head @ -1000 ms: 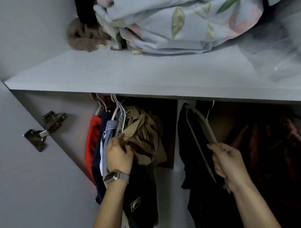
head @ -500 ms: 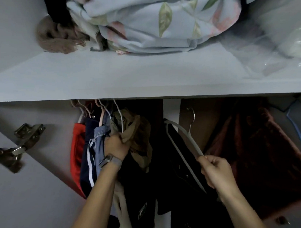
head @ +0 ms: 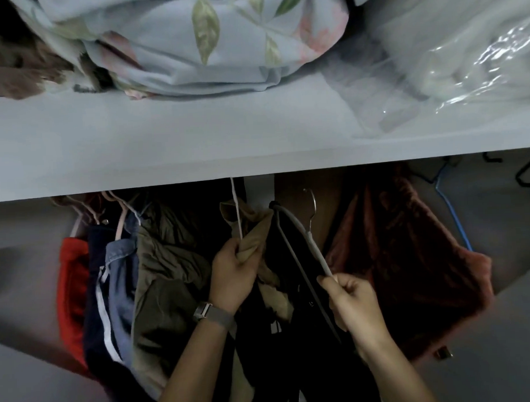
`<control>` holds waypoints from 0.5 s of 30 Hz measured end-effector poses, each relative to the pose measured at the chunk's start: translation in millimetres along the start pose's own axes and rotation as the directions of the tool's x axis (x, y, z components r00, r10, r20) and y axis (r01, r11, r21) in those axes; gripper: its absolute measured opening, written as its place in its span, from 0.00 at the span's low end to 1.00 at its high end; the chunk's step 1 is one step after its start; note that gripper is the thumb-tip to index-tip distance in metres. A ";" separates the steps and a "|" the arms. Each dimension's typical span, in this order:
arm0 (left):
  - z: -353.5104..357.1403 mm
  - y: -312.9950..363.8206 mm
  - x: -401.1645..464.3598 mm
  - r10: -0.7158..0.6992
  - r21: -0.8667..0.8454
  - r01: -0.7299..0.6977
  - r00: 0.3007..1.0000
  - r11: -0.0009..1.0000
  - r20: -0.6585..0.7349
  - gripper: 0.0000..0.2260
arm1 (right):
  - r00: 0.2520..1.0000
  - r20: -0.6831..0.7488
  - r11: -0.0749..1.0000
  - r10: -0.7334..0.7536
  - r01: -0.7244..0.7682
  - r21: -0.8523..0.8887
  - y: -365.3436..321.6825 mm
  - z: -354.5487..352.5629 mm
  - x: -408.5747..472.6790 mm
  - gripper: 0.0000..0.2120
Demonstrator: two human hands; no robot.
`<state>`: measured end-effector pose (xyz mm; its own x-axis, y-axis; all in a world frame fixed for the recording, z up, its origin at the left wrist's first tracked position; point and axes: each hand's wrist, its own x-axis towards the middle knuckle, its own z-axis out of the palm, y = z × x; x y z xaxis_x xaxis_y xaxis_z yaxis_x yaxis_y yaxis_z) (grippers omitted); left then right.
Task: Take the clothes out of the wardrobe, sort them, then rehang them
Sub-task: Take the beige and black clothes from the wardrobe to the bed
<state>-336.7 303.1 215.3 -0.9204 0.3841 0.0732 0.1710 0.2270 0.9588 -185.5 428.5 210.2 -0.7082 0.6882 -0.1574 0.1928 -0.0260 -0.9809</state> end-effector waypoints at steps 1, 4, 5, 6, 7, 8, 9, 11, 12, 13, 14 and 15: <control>4.1 3.4 -1.2 0.020 -0.002 -0.020 1.000 1.000 0.019 0.07 | 1.000 -0.004 1.000 0.012 -0.012 0.019 -1.3 -1.8 -0.4 0.22; 15.6 13.8 -9.6 0.059 -0.005 -0.059 0.994 0.998 0.094 0.07 | 0.999 -0.021 0.996 0.044 -0.042 0.074 -5.7 -9.1 -2.6 0.21; 21.5 16.2 -14.2 0.078 0.001 -0.078 0.988 0.997 0.134 0.07 | 0.998 -0.030 0.994 0.058 -0.054 0.096 -6.9 -12.3 -3.6 0.21; 28.4 15.7 -19.8 0.091 0.015 -0.095 0.981 0.995 0.173 0.07 | 0.997 -0.039 0.991 0.070 -0.065 0.116 -7.8 -15.3 -4.4 0.20; 35.9 14.4 -26.6 0.107 0.031 -0.115 0.974 0.993 0.202 0.08 | 0.996 -0.050 0.989 0.080 -0.072 0.132 -8.0 -18.0 -5.1 0.19; 43.7 11.7 -33.4 0.121 0.043 -0.134 0.968 0.990 0.219 0.09 | 0.994 -0.062 0.986 0.088 -0.079 0.145 -8.3 -20.1 -5.5 0.19; 51.7 7.6 -40.0 0.133 0.046 -0.147 0.964 0.988 0.232 0.08 | 0.992 -0.074 0.983 0.100 -0.087 0.159 -8.2 -22.0 -5.8 0.18; 67.3 -1.2 -51.4 0.131 0.052 -0.149 0.958 0.987 0.254 0.10 | 0.988 -0.079 0.971 0.134 -0.115 0.211 -6.5 -25.9 -5.6 0.17; 74.6 -5.6 -55.9 0.132 0.058 -0.152 0.955 0.987 0.265 0.11 | 0.987 -0.069 0.963 0.147 -0.127 0.238 -5.3 -28.6 -5.9 0.16; 81.7 -8.7 -59.9 0.143 0.061 -0.166 0.951 0.984 0.274 0.12 | 0.987 -0.055 0.959 0.149 -0.131 0.251 -4.7 -31.4 -6.6 0.13; 88.5 -11.4 -63.4 0.160 0.063 -0.185 0.946 0.981 0.283 0.11 | 0.990 -0.035 0.959 0.138 -0.125 0.253 -4.0 -34.4 -7.7 0.10; 94.8 -11.4 -66.7 0.178 0.057 -0.204 0.937 0.977 0.299 0.11 | 0.992 -0.015 0.961 0.122 -0.114 0.251 -3.5 -37.8 -9.2 0.07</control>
<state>-244.0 359.8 173.5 -0.7271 0.6682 0.1576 0.3751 0.1944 0.9064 -154.0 449.7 219.5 -0.6690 0.6909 -0.2740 0.0954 -0.2858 -0.9535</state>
